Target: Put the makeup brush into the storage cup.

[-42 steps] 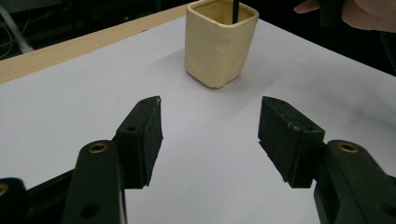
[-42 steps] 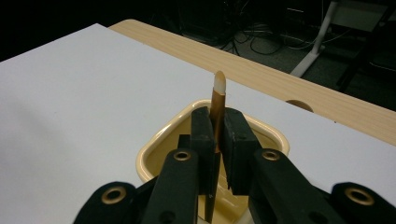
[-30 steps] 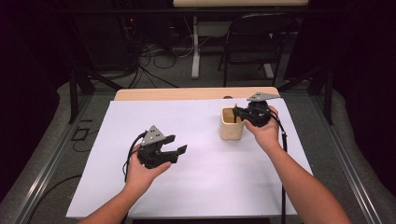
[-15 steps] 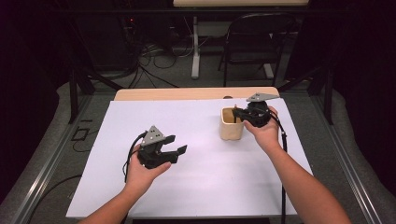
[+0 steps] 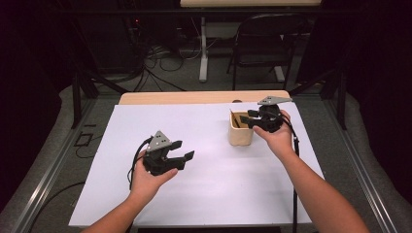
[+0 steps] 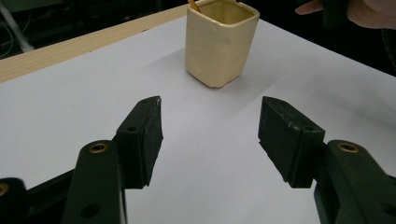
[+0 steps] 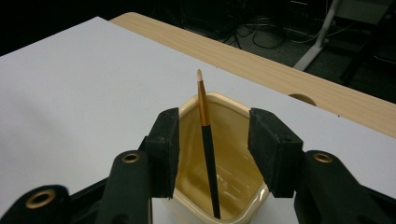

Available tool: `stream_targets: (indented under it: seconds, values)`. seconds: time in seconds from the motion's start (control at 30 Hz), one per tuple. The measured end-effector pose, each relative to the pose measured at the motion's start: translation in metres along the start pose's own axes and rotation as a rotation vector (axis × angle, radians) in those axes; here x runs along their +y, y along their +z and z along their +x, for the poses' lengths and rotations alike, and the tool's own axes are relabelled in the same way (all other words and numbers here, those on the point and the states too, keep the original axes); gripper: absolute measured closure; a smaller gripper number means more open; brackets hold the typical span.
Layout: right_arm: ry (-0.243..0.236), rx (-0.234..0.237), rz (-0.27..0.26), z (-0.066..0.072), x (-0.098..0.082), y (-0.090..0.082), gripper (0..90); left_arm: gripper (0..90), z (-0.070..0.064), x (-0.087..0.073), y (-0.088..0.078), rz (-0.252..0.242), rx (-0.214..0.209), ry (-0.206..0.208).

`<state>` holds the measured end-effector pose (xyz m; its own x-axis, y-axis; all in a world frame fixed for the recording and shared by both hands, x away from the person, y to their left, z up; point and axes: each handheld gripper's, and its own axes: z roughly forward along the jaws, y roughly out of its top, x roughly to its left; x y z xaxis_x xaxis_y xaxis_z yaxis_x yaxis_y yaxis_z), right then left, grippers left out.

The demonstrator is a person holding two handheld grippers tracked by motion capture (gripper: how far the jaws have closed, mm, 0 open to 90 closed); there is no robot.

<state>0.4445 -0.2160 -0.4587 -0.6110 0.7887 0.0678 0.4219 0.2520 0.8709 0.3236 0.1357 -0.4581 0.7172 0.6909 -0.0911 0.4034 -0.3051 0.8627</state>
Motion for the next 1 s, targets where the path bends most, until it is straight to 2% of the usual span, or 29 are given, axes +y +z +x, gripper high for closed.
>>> stream_targets:
  seconds: [0.3,1.0]
  values:
    - [-0.01,-0.011,0.005,0.0008,0.0004,-0.0005,50.0,40.1,0.001,0.0002,-0.0004,0.003,0.001,-0.001]
    - [-0.018,-0.004,0.001,0.0024,0.0029,-0.0048,48.6,40.1,0.0008,0.0003,-0.0001,0.007,0.001,0.0]
